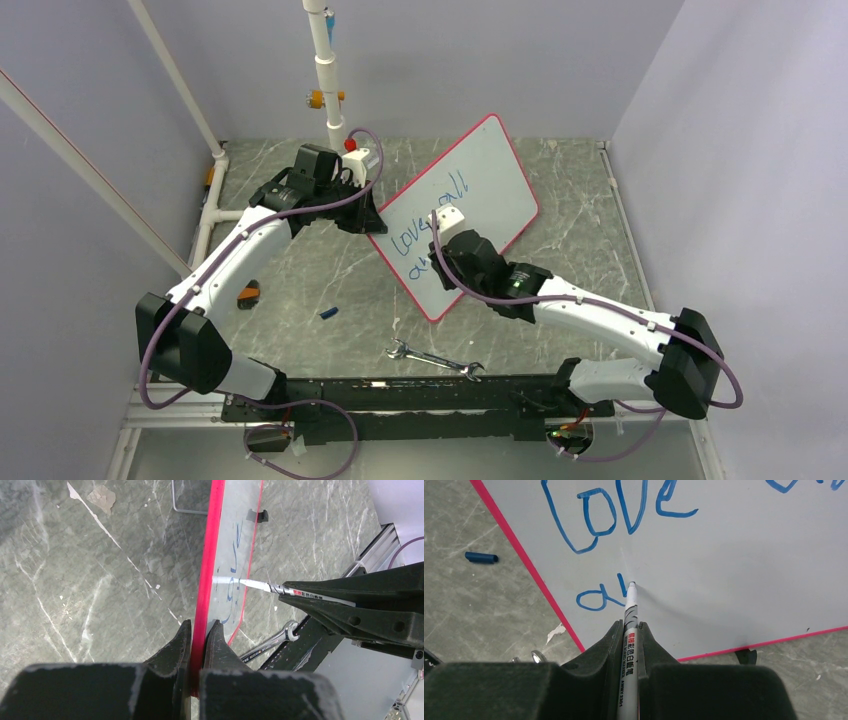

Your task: Write a sentence on the whiteboard

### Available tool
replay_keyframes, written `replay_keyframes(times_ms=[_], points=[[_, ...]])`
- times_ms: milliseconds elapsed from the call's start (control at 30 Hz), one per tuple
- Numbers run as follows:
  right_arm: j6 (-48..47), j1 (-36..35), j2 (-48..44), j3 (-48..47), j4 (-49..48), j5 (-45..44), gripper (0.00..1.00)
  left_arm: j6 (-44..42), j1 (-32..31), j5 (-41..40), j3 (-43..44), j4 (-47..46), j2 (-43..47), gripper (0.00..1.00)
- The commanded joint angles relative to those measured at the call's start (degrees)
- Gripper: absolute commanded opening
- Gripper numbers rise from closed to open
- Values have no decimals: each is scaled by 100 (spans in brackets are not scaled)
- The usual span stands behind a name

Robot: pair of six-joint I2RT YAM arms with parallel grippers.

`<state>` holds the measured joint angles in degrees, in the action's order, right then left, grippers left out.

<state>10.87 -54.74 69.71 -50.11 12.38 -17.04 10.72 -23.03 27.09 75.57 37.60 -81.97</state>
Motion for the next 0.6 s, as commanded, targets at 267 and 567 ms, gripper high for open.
replay_keyframes(times_ms=[267,567], points=[[-132,137,102,-303,-491,-98,0,-829,98,-2375,-112,724,-231,0],[-143,146,-297,-469,-253,-182,0,-831,97,-2379,-106,733,-223,0]])
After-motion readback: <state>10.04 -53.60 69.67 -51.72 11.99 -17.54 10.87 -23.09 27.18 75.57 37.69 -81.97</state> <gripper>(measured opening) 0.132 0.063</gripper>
